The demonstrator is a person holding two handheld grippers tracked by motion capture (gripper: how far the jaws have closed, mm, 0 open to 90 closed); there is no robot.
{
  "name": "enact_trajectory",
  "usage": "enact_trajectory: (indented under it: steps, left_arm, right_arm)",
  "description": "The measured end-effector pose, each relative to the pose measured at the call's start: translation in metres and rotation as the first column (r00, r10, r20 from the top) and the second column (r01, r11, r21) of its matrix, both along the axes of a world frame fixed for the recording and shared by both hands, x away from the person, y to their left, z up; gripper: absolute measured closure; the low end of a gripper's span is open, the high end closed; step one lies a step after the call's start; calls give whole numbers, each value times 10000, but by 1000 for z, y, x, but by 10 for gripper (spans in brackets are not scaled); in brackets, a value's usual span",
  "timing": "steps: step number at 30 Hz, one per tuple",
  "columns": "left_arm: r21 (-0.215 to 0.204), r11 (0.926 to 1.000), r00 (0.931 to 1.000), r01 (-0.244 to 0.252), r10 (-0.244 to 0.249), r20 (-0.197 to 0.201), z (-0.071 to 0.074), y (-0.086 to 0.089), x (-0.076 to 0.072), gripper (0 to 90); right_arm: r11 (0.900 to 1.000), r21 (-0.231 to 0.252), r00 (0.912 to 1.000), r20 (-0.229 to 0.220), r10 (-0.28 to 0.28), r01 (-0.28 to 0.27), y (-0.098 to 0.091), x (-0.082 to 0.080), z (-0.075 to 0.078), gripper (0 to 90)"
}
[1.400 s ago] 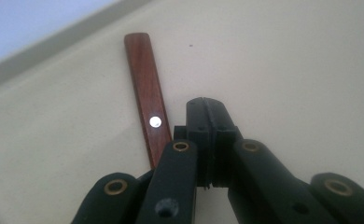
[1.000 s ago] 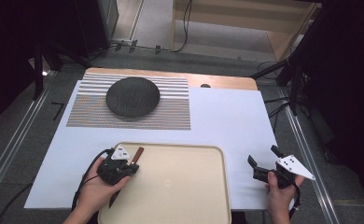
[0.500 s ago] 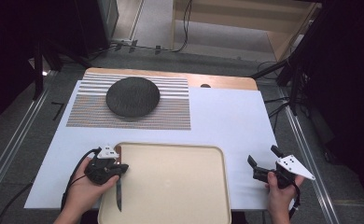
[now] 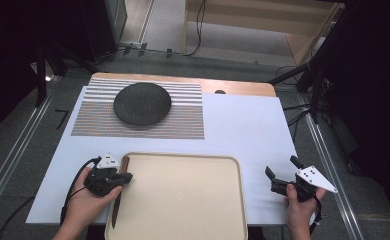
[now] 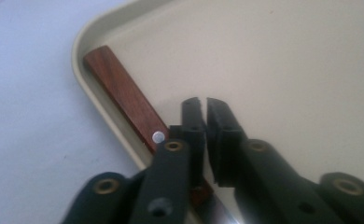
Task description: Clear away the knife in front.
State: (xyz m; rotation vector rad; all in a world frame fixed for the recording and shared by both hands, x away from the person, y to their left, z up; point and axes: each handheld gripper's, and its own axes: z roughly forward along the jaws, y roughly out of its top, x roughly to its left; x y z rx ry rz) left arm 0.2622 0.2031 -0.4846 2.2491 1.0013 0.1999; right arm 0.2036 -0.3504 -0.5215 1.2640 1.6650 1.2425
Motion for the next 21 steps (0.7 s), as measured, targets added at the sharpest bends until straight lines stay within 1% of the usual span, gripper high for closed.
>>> enact_trajectory:
  steps: [1, 3, 4, 7, 8, 11, 13, 15, 16, 18, 20, 21]
  left_arm:
    - [-208, 9997, 9999, 124, -123, 51, 0, 0, -1, 790]
    - [-429, 9987, 9989, 260, -242, 406, 3, 1, -3, 747]
    - [-633, 9974, 9981, 339, -306, 527, 3, 1, -3, 711]
    - [-1086, 9935, 9955, 345, -245, 920, 6, 3, -5, 613]
    - [-1147, 9928, 9943, 334, -213, 1049, 7, 3, -5, 571]
    - [-1422, 9894, 9889, 281, -67, 1486, 10, 6, -7, 485]
    - [-1565, 9872, 9878, 313, -66, 1559, 11, 8, -7, 448]
    - [-1700, 9850, 9833, 310, 4, 1818, 12, 9, -8, 425]
    - [-1745, 9841, 9830, 337, -10, 1838, 12, 10, -8, 412]
    - [-1830, 9823, 9811, 399, -38, 1934, 13, 11, -8, 360]
    - [-1936, 9803, 9790, 388, 15, 2040, 14, 12, -9, 333]
    - [-1984, 9791, 9768, 448, -13, 2140, 14, 13, -9, 304]
  right_arm:
    - [10000, 0, 10000, -1, -1, 1, 0, 0, 0, 0]
    - [10000, -6, 10000, 0, 2, -2, 0, 0, 0, 0]
    - [10000, -8, 10000, -3, 4, -4, 0, 0, 0, 0]
    - [10000, -6, 10000, -15, 2, -2, 0, 0, 0, 0]
    - [10000, -6, 10000, -16, 5, -5, 0, 0, 0, 0]
    - [10000, 4, 10000, -6, 6, -6, 0, 0, 0, 0]
    - [10000, -11, 10000, -15, 12, -12, 0, 0, 0, 0]
    - [10000, -27, 10000, -12, 14, -15, 0, 0, 0, 0]
    - [10000, -12, 10000, -20, 12, -12, 0, 0, 0, 0]
    - [10000, -1, 10000, -16, 8, -8, 0, 0, 0, 0]
    - [10000, 1, 10000, -24, 2, -2, 0, 0, 0, 0]
    - [10000, -15, 10000, -24, 0, 0, 0, 0, 0, 0]
